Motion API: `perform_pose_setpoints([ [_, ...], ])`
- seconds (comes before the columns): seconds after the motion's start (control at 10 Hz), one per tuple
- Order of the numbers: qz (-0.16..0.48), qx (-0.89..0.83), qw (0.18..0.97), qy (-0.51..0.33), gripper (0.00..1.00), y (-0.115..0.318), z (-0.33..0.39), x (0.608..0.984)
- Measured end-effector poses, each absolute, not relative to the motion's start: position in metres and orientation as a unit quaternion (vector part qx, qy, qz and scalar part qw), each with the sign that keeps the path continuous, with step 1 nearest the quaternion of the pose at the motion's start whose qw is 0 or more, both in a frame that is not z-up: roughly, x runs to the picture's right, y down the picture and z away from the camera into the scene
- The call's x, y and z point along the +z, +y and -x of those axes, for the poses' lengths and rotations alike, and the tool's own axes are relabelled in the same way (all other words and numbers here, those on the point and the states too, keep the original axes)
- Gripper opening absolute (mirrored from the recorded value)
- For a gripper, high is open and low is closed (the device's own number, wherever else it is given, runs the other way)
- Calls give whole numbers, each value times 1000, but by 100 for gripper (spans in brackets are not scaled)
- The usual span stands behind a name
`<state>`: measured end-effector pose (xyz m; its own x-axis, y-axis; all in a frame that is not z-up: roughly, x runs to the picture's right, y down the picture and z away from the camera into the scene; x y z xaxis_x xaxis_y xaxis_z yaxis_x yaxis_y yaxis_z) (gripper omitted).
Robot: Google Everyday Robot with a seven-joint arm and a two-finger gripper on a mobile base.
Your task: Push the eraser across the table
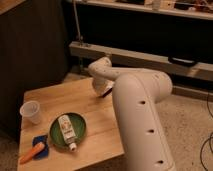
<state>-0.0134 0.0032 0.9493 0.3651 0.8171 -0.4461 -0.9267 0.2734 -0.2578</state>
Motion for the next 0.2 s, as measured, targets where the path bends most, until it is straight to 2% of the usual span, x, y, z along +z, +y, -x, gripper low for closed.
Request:
perform_pose_setpoints([
  [0.2, 257, 566, 781, 63, 2, -15, 4, 923],
])
